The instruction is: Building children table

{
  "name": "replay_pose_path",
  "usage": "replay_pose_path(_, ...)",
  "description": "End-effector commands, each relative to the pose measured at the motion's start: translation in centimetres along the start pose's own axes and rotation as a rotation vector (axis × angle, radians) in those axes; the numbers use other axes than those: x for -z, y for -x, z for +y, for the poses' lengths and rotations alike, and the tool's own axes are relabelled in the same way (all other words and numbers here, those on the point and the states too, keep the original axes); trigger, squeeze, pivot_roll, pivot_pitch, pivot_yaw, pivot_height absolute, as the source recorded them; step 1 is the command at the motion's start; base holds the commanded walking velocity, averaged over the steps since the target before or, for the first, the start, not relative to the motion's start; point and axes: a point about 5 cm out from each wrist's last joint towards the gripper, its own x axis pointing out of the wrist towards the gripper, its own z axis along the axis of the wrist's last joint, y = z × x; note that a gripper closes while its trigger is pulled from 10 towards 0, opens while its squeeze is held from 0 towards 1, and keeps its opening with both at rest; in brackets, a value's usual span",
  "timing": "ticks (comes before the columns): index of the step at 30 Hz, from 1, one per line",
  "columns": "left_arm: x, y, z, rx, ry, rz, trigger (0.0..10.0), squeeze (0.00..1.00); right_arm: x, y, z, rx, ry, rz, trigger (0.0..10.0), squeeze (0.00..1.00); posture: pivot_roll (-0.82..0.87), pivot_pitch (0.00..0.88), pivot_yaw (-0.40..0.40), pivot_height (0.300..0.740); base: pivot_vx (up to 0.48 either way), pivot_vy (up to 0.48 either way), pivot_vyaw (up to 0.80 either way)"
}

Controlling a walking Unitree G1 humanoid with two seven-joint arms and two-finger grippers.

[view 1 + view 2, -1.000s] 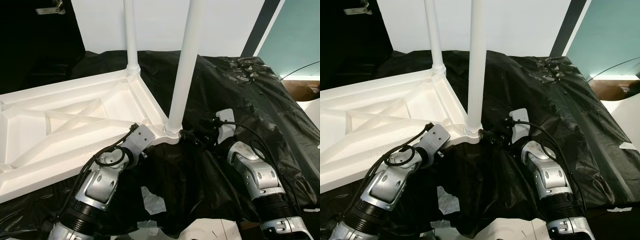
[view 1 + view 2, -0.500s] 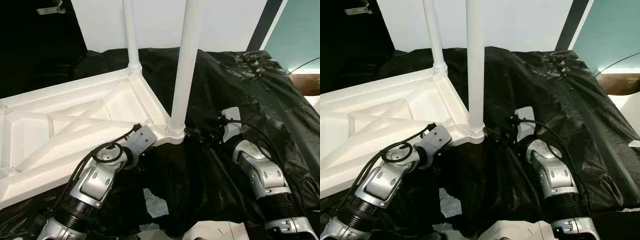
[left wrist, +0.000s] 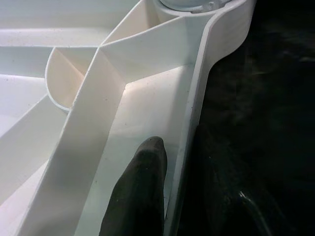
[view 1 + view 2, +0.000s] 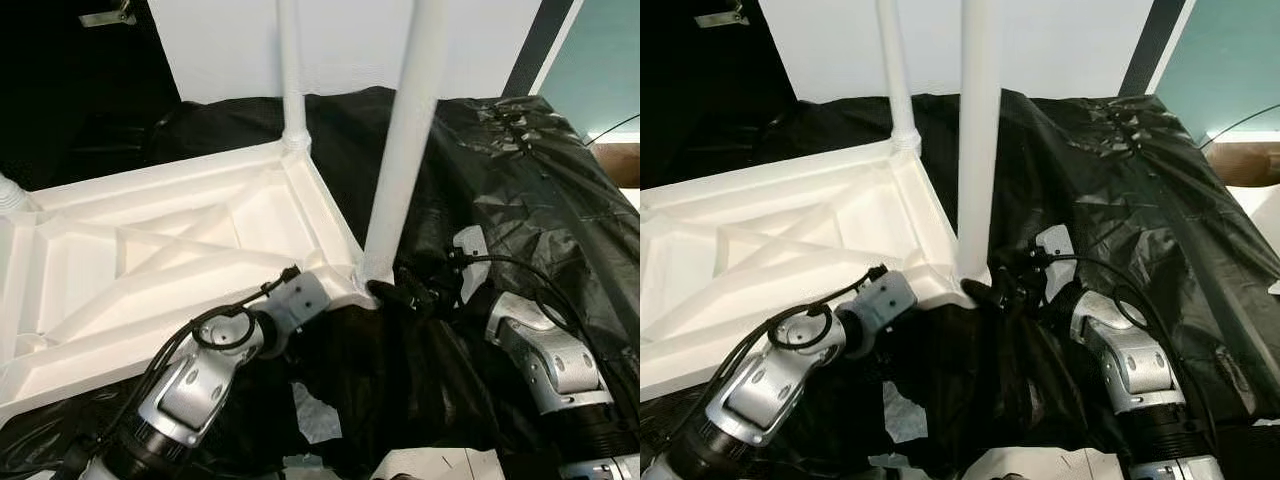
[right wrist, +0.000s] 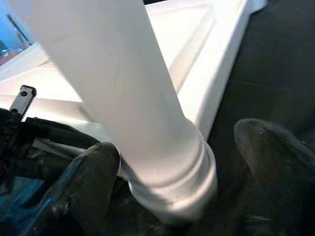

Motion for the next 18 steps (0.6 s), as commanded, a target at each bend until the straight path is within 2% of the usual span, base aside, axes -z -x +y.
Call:
replay_pose_path(1, -1.5, 0.2, -1.8, 0.169, -0.046, -0.070, 7.8, 0.00, -0.1, 0.3, 0.1, -0.040, 0.000, 0.007, 10.0, 0.00, 0.07, 0.088, -0.007, 0.740, 0.000, 0.000, 0.00)
replay_pose_path(2, -1.5, 0.3, -2.0, 0.171, -0.050, -0.074, 8.2, 0.00, -0.1, 0.3, 0.2, -0.056, 0.005, 0.009, 10.0, 0.00, 0.07, 0.084, -0.009, 0.740, 0.000, 0.000, 0.00)
replay_pose_path(3, -1.5, 0.3, -2.0, 0.171, -0.050, -0.074, 8.2, 0.00, -0.1, 0.3, 0.2, -0.056, 0.005, 0.009, 10.0, 0.00, 0.07, 0.084, -0.009, 0.740, 0.000, 0.000, 0.00)
replay_pose_path(4, -1.4, 0.2, -2.1, 0.171, -0.023, -0.072, 10.0, 0.00, -0.2, 0.2, 0.2, -0.074, 0.007, 0.010, 10.0, 0.00, 0.07, 0.084, -0.009, 0.740, 0.000, 0.000, 0.00)
replay_pose_path(5, -1.4, 0.2, -2.1, 0.171, -0.023, -0.072, 10.0, 0.00, -0.2, 0.2, 0.2, -0.074, 0.007, 0.010, 10.0, 0.00, 0.07, 0.084, -0.009, 0.740, 0.000, 0.000, 0.00)
replay_pose_path(6, -1.4, 0.1, -2.0, 0.160, 0.011, -0.069, 10.0, 1.00, -0.4, 0.0, 0.3, -0.097, 0.014, 0.010, 10.0, 0.00, 0.07, 0.080, -0.012, 0.740, 0.000, 0.000, 0.00)
replay_pose_path(10, -1.4, 0.1, -1.9, 0.150, 0.019, -0.069, 10.0, 1.00, -0.5, -0.1, 0.3, -0.105, 0.018, 0.009, 10.0, 0.00, 0.07, 0.080, -0.012, 0.740, 0.000, 0.000, 0.00)
replay_pose_path(11, -1.5, 0.1, -1.5, 0.113, 0.030, -0.077, 10.0, 0.16, -0.6, -0.1, 0.1, -0.112, 0.033, 0.011, 10.0, 0.00, 0.07, 0.076, -0.017, 0.740, 0.000, 0.000, 0.00)
replay_pose_path(12, -1.5, 0.1, -1.5, 0.113, 0.030, -0.077, 10.0, 0.16, -0.6, -0.1, 0.1, -0.112, 0.033, 0.011, 10.0, 0.00, 0.07, 0.076, -0.017, 0.740, 0.000, 0.000, 0.00)
replay_pose_path(13, -1.6, 0.3, -1.2, 0.078, 0.041, -0.089, 10.0, 0.00, -0.7, -0.1, 0.0, -0.120, 0.048, 0.013, 10.0, 0.00, 0.07, 0.074, -0.020, 0.740, 0.000, 0.000, 0.00)
replay_pose_path(14, -1.6, 0.3, -1.2, 0.078, 0.041, -0.089, 10.0, 0.00, -0.7, -0.1, 0.0, -0.120, 0.048, 0.013, 10.0, 0.00, 0.07, 0.074, -0.020, 0.740, 0.000, 0.000, 0.00)
replay_pose_path(16, -2.0, 0.9, -0.8, 0.026, 0.106, -0.120, 10.0, 0.00, -0.9, -0.2, -0.3, -0.126, 0.061, 0.008, 10.0, 0.00, 0.07, 0.075, -0.021, 0.740, 0.000, 0.000, 0.00)
replay_pose_path(18, -2.1, 1.3, -0.9, 0.026, 0.133, -0.136, 10.0, 0.00, -1.1, -0.4, -0.4, -0.128, 0.063, 0.002, 10.0, 0.00, 0.08, 0.071, -0.024, 0.740, 0.000, 0.000, 0.00)
